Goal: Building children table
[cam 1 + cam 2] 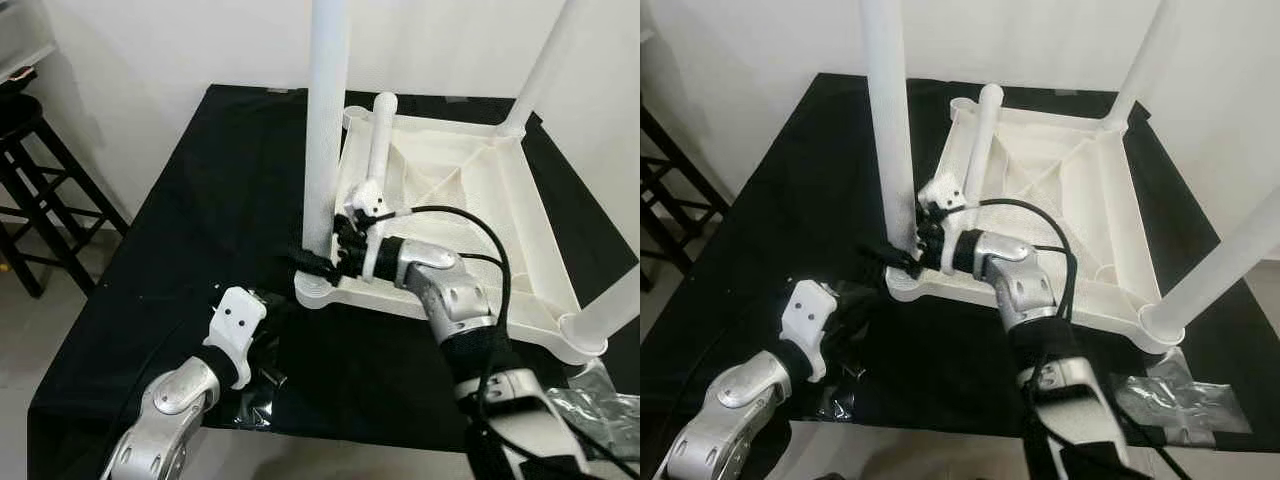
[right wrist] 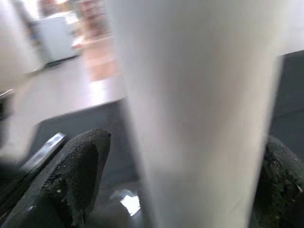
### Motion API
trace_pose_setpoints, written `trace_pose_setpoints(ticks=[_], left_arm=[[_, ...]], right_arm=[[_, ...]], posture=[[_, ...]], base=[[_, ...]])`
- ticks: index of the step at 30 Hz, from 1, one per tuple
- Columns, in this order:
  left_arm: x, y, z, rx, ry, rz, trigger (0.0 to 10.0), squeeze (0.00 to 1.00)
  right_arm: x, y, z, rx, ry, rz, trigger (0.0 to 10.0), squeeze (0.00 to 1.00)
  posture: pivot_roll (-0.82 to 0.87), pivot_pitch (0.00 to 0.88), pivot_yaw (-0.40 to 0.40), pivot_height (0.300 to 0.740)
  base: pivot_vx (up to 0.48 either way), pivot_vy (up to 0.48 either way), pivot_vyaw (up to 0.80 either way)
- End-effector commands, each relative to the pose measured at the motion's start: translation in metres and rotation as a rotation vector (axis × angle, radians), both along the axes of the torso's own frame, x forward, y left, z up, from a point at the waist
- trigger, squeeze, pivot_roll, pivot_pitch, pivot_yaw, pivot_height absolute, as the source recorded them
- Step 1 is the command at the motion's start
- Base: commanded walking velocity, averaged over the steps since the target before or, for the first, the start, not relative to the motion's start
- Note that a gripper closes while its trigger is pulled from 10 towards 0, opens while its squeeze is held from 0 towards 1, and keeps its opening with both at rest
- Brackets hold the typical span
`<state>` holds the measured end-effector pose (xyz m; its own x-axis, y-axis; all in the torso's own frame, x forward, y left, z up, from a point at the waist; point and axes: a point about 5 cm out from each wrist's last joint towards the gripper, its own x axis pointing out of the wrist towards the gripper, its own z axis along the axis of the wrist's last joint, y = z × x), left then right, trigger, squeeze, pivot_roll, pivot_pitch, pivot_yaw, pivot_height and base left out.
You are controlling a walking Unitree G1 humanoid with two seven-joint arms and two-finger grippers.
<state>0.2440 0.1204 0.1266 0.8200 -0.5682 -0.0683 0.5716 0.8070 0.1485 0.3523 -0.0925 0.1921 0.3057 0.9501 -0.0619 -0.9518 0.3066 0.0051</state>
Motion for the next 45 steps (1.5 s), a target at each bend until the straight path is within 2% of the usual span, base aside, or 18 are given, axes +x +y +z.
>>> trace_pose_setpoints(ticks=[1,5,6,9,10,22,23,24,25,26,27,29,31,41,42,43,44,45], left_arm=[[-0.002,0.0,-0.002,0.016,0.004,-0.002,10.0,0.0],[-0.004,0.0,-0.002,0.016,0.001,0.002,10.0,0.0],[-0.004,0.0,-0.002,0.015,-0.001,0.004,10.0,0.0],[-0.004,-0.001,-0.001,0.014,-0.001,0.005,10.0,0.0],[-0.004,-0.001,-0.001,0.015,-0.002,0.006,10.0,0.0],[-0.007,0.001,0.001,0.027,-0.022,0.024,10.0,0.0],[-0.007,0.002,0.001,0.033,-0.031,0.037,10.0,0.0],[-0.007,0.002,0.001,0.033,-0.031,0.037,10.0,0.0],[-0.007,0.004,0.002,0.04,-0.04,0.052,10.0,0.0],[-0.007,0.004,0.002,0.04,-0.04,0.052,10.0,0.0],[-0.007,0.006,0.003,0.043,-0.046,0.066,10.0,0.0],[-0.007,0.006,0.003,0.043,-0.046,0.066,10.0,0.0],[-0.005,0.005,0.003,0.042,-0.044,0.063,10.0,0.0],[-0.003,0.003,0.002,0.038,-0.038,0.052,10.0,0.0],[-0.003,0.005,0.001,0.033,-0.04,0.073,10.0,0.0],[-0.003,0.005,0.001,0.033,-0.04,0.073,10.0,0.0],[-0.003,0.005,0.001,0.032,-0.037,0.068,10.0,0.0],[-0.003,0.004,0.001,0.032,-0.035,0.062,10.0,0.0]], right_arm=[[0.0,0.001,0.004,0.013,-0.021,0.04,10.0,0.0],[0.007,-0.004,0.013,-0.002,-0.007,0.091,10.0,0.0],[0.01,-0.007,0.017,0.012,0.002,0.13,2.2,0.0],[0.01,-0.008,0.018,0.017,0.005,0.142,2.2,0.0],[0.012,-0.011,0.018,0.018,0.009,0.146,0.0,0.0],[0.012,-0.03,0.007,-0.026,-0.005,0.091,0.0,0.0],[0.011,-0.031,-0.004,-0.059,-0.011,-0.026,0.0,0.0],[0.011,-0.031,-0.004,-0.059,-0.011,-0.026,0.0,0.0],[0.009,-0.028,-0.019,-0.072,0.019,-0.265,0.0,0.0],[0.009,-0.028,-0.019,-0.072,0.019,-0.265,0.0,0.0],[0.0,-0.016,-0.031,0.04,0.094,-0.641,0.0,0.0],[0.0,-0.016,-0.031,0.04,0.094,-0.641,0.0,0.0],[-0.029,-0.003,-0.047,0.06,0.155,-0.857,0.0,0.0],[-0.024,0.014,-0.048,-0.012,0.107,-0.761,0.0,0.0],[-0.025,0.02,-0.04,0.001,0.083,-0.741,10.0,0.0],[-0.025,0.02,-0.04,0.001,0.083,-0.741,10.0,0.0],[-0.026,0.023,-0.033,0.006,0.071,-0.706,10.0,0.13],[-0.027,0.025,-0.028,0.008,0.063,-0.68,10.0,1.0]], posture=[[0.12,0.086,-0.045,0.74],[0.12,0.09,-0.052,0.74],[0.12,0.091,-0.054,0.74],[0.12,0.091,-0.054,0.74],[0.12,0.092,-0.054,0.74],[0.1,0.102,-0.06,0.74],[0.09,0.109,-0.066,0.74],[0.09,0.109,-0.066,0.74],[0.09,0.113,-0.071,0.74],[0.09,0.113,-0.071,0.74],[0.08,0.126,-0.06,0.74],[0.08,0.126,-0.06,0.74],[0.06,0.112,-0.044,0.74],[0.07,0.111,-0.067,0.74],[0.06,0.108,-0.058,0.74],[0.06,0.108,-0.058,0.74],[0.06,0.108,-0.058,0.74],[0.06,0.104,-0.054,0.74]], base=[[0.0,0.0,0.0],[0.0,0.0,0.0],[0.0,0.0,0.0],[0.0,0.0,0.0],[0.0,0.0,0.0],[0.0,0.0,0.0],[0.0,0.0,0.0],[0.0,0.0,0.0],[0.0,0.0,0.0],[0.0,0.0,0.0],[0.0,0.0,0.0],[0.0,0.0,0.0],[0.0,0.0,0.0],[0.0,0.0,0.0],[0.0,0.0,0.0],[0.0,0.0,0.0],[0.0,0.0,0.0],[0.0,0.0,0.0]])
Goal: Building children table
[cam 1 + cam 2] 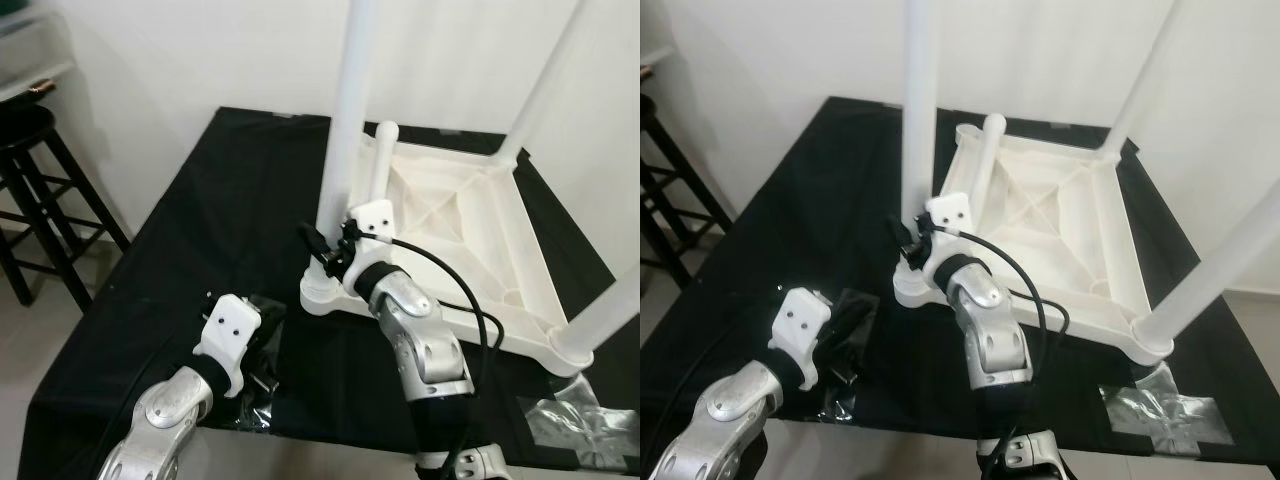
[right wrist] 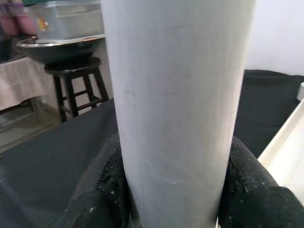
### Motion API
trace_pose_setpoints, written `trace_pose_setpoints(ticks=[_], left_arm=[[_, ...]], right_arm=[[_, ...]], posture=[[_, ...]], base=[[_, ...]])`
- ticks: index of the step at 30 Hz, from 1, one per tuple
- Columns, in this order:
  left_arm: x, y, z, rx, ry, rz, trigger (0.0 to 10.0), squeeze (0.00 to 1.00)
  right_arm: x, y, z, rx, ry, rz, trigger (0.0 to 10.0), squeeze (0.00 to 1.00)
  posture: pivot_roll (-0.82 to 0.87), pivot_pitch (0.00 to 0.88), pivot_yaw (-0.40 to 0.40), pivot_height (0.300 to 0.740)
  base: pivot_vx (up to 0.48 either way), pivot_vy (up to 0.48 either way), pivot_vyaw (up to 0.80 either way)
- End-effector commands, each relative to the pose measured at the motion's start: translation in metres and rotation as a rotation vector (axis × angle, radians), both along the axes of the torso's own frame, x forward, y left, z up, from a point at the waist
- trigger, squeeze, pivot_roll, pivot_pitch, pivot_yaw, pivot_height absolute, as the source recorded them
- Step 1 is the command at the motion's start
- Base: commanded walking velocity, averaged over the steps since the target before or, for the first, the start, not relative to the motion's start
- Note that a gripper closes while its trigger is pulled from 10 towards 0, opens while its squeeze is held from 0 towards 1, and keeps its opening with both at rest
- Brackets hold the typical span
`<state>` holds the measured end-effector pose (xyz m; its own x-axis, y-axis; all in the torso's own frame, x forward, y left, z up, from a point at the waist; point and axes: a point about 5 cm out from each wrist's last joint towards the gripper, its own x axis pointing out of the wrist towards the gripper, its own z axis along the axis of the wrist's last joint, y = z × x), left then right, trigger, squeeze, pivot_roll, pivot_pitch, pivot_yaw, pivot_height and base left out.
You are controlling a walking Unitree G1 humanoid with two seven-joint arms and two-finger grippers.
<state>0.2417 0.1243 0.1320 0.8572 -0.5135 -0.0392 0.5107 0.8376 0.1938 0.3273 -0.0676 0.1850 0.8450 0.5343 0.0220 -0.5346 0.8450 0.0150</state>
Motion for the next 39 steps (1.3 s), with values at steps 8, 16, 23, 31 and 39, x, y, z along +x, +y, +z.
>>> trace_pose_setpoints(ticks=[8,16,23,31,39], left_arm=[[0.0,-0.002,-0.007,0.011,0.024,-0.02,10.0,0.0],[0.0,-0.003,-0.008,0.013,0.027,-0.018,10.0,0.0],[0.0,-0.003,-0.009,0.014,0.032,-0.023,10.0,0.0],[-0.001,-0.002,-0.009,0.009,0.035,-0.026,10.0,0.0],[-0.001,-0.001,-0.008,0.008,0.034,-0.026,10.0,0.0]], right_arm=[[0.008,0.005,0.025,-0.015,-0.072,0.55,10.0,1.0],[0.021,0.001,0.029,-0.094,-0.064,0.765,10.0,0.0],[0.034,-0.004,0.028,-0.078,-0.001,0.757,10.0,0.0],[0.035,-0.021,0.025,-0.029,-0.004,0.764,0.0,0.0],[0.035,-0.04,0.007,-0.03,-0.019,0.332,0.0,0.0]], posture=[[0.07,0.092,-0.046,0.74],[0.08,0.082,-0.046,0.74],[0.09,0.077,-0.043,0.74],[0.08,0.087,-0.041,0.74],[0.06,0.096,-0.049,0.74]], base=[[0.0,0.0,0.0],[0.0,0.0,0.0],[0.0,0.0,0.0],[0.0,0.0,0.0],[0.0,0.0,0.0]])
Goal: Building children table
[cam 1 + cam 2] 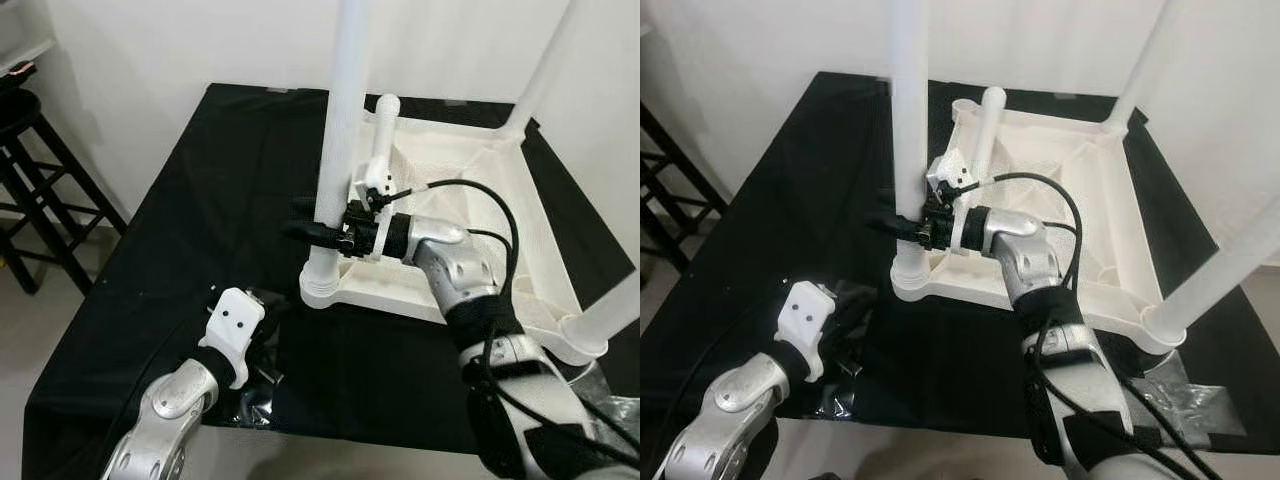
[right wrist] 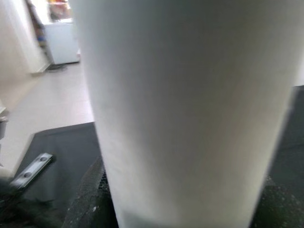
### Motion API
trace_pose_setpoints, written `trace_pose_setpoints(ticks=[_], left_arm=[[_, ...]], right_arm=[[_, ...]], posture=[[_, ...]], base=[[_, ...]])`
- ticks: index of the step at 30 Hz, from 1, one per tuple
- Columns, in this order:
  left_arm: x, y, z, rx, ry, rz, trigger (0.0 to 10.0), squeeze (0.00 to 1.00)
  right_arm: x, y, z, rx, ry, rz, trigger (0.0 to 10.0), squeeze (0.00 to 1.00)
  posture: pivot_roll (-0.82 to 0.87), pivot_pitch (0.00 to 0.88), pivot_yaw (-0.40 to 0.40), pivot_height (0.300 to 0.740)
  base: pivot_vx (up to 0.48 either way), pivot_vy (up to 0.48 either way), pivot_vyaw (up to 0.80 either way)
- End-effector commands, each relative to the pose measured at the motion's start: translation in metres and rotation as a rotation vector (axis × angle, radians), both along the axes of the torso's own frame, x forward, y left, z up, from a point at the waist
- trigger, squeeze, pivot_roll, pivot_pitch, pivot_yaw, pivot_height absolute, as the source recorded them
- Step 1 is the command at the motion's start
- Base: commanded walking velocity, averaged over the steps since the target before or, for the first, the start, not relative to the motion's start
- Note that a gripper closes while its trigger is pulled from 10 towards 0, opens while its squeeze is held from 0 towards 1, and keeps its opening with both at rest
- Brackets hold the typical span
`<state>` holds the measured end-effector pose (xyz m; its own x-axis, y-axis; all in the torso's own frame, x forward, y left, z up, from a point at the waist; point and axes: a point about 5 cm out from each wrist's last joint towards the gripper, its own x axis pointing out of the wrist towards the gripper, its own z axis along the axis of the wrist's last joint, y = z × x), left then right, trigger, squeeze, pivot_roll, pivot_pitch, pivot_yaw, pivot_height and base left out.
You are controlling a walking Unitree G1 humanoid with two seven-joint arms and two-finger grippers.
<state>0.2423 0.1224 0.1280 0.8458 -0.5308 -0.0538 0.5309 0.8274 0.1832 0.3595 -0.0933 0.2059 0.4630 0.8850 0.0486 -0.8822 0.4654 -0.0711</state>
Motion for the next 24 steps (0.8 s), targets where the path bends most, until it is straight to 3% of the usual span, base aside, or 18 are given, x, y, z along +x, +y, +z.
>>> trace_pose_setpoints(ticks=[1,2,3,4,5,6,8,11,15,16,19,20,21,24], left_arm=[[-0.002,0.001,-0.004,0.01,0.016,-0.006,10.0,0.0],[-0.002,0.002,-0.004,0.01,0.015,-0.005,10.0,0.0],[-0.001,0.002,-0.004,0.01,0.014,-0.005,10.0,0.0],[-0.001,0.002,-0.004,0.01,0.014,-0.005,10.0,0.0],[-0.001,0.002,-0.003,0.01,0.014,-0.005,10.0,0.0],[0.0,0.002,-0.004,0.015,0.013,-0.006,10.0,0.0],[0.0,0.002,-0.004,0.018,0.012,-0.006,10.0,0.0],[0.001,0.002,-0.005,0.023,0.013,-0.006,10.0,0.0],[0.002,0.004,-0.004,0.019,0.01,0.011,10.0,0.0],[0.002,0.004,-0.004,0.02,0.009,0.013,10.0,0.0],[0.002,0.005,-0.004,0.02,0.009,0.012,10.0,0.0],[0.002,0.004,-0.004,0.02,0.011,0.007,10.0,0.0],[0.002,0.004,-0.004,0.02,0.013,0.001,10.0,0.0],[0.002,0.003,-0.004,0.02,0.015,-0.007,10.0,0.0]], right_arm=[[0.003,-0.014,-0.014,0.001,0.061,-0.191,0.0,0.0],[0.001,-0.015,-0.02,0.033,0.093,-0.381,0.0,0.0],[-0.016,-0.008,-0.038,0.016,0.129,-0.55,0.0,0.0],[-0.016,-0.008,-0.038,0.016,0.129,-0.55,0.0,0.0],[-0.028,-0.005,-0.047,0.007,0.148,-0.659,0.0,0.0],[-0.037,0.006,-0.056,-0.006,0.17,-0.653,0.0,0.0],[-0.039,0.012,-0.059,0.001,0.181,-0.647,0.0,0.0],[-0.032,0.024,-0.051,0.003,0.126,-0.599,0.0,0.0],[-0.035,0.033,-0.047,0.005,0.113,-0.584,0.0,0.0],[-0.035,0.034,-0.046,-0.003,0.11,-0.581,3.7,0.0],[-0.039,0.035,-0.044,-0.019,0.113,-0.604,3.7,0.0],[-0.039,0.037,-0.041,-0.005,0.117,-0.568,10.0,0.0],[-0.039,0.041,-0.034,0.027,0.121,-0.467,10.0,1.0],[-0.036,0.043,-0.021,0.067,0.107,-0.314,10.0,1.0]], posture=[[0.06,0.096,-0.049,0.74],[0.05,0.096,-0.05,0.74],[0.06,0.103,-0.045,0.74],[0.06,0.103,-0.045,0.74],[0.06,0.103,-0.045,0.74],[0.05,0.09,-0.025,0.74],[0.06,0.088,-0.033,0.74],[0.06,0.087,-0.034,0.74],[0.06,0.086,-0.033,0.74],[0.06,0.086,-0.03,0.74],[0.06,0.086,-0.03,0.74],[0.06,0.086,-0.03,0.74],[0.06,0.087,-0.025,0.74],[0.06,0.087,-0.026,0.74]], base=[[0.0,0.0,0.0],[0.0,0.0,0.0],[0.0,0.0,0.0],[0.0,0.0,0.0],[0.0,0.0,0.0],[0.0,0.0,0.0],[0.0,0.0,0.0],[0.0,0.0,0.0],[0.0,0.0,0.0],[0.0,0.0,0.0],[0.0,0.0,0.0],[0.0,0.0,0.0],[0.0,0.0,0.0],[0.0,0.0,0.0]])
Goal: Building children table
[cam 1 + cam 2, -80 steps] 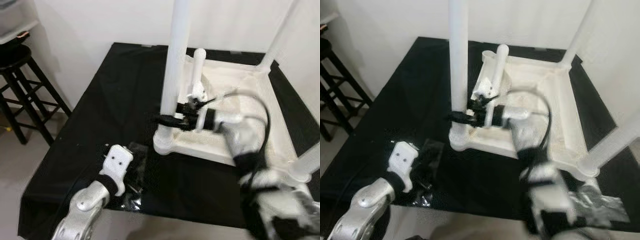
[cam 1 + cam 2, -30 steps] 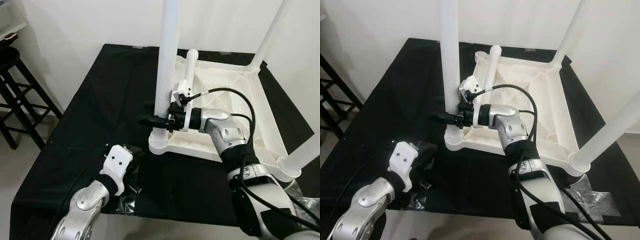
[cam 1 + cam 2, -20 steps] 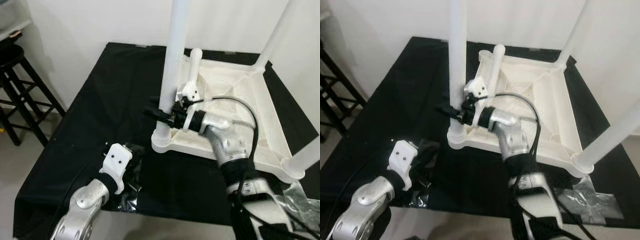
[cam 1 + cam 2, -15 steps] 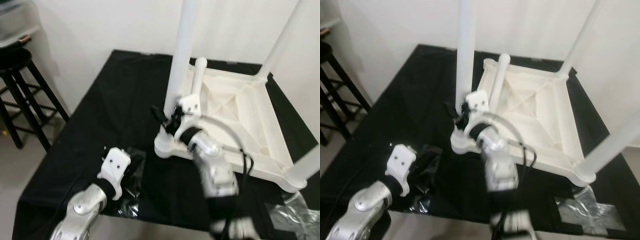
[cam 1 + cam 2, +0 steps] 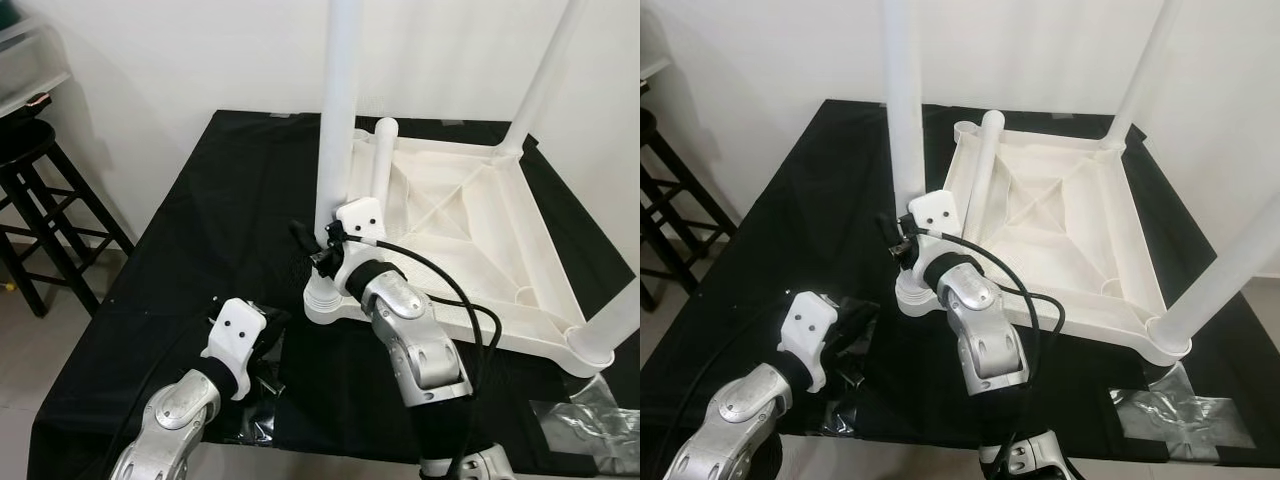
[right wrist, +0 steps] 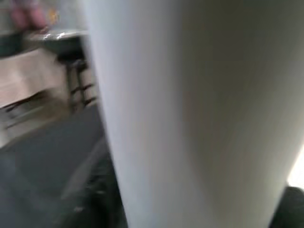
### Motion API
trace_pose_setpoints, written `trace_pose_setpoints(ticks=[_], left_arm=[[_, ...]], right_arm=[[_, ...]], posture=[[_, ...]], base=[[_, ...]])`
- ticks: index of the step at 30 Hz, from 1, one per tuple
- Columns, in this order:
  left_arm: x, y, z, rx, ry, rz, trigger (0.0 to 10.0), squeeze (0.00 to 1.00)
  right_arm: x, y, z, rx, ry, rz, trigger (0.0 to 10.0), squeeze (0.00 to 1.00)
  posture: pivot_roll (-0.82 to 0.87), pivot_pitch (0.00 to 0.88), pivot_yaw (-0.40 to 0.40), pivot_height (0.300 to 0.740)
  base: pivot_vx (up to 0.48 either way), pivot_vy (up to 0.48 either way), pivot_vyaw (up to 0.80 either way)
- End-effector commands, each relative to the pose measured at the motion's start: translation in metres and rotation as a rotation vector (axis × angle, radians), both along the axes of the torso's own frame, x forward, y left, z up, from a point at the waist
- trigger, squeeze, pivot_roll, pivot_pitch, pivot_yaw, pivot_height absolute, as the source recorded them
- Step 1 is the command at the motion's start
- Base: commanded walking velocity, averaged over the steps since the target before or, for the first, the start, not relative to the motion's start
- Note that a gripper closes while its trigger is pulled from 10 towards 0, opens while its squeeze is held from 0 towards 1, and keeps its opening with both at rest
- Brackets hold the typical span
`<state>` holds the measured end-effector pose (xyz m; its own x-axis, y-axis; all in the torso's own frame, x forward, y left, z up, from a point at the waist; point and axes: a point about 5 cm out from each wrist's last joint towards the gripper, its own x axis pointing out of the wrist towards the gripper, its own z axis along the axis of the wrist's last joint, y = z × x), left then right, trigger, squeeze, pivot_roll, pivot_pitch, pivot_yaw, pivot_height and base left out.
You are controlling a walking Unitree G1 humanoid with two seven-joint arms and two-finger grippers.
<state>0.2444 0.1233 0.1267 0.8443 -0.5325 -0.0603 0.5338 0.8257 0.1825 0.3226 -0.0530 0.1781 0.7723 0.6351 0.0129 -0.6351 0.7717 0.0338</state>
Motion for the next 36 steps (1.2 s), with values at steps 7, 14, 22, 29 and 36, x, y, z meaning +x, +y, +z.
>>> trace_pose_setpoints(ticks=[7,14,22,29,36], left_arm=[[0.001,0.001,-0.002,0.014,0.006,-0.001,10.0,0.0],[0.0,0.0,-0.002,0.014,0.004,0.004,10.0,0.0],[-0.001,-0.001,-0.003,0.013,0.004,0.005,10.0,0.0],[-0.002,-0.001,-0.002,0.007,0.004,0.006,10.0,0.0],[-0.003,0.001,-0.003,0.008,0.003,0.009,10.0,0.0]], right_arm=[[0.012,-0.002,0.032,-0.014,-0.125,0.481,10.0,0.92],[0.022,0.0,0.037,-0.071,-0.099,0.697,10.0,0.0],[0.031,-0.002,0.039,-0.01,-0.033,0.838,0.0,0.0],[0.034,-0.017,0.03,-0.012,-0.048,0.744,0.0,0.0],[0.027,-0.029,-0.007,0.0,0.033,0.135,0.0,0.0]], posture=[[0.07,0.084,-0.034,0.74],[0.08,0.082,-0.037,0.74],[0.09,0.085,-0.041,0.74],[0.08,0.092,-0.044,0.74],[0.08,0.088,-0.056,0.74]], base=[[0.0,0.0,0.0],[0.0,0.0,0.0],[0.0,0.0,0.0],[0.0,0.0,0.0],[0.0,0.0,0.0]])
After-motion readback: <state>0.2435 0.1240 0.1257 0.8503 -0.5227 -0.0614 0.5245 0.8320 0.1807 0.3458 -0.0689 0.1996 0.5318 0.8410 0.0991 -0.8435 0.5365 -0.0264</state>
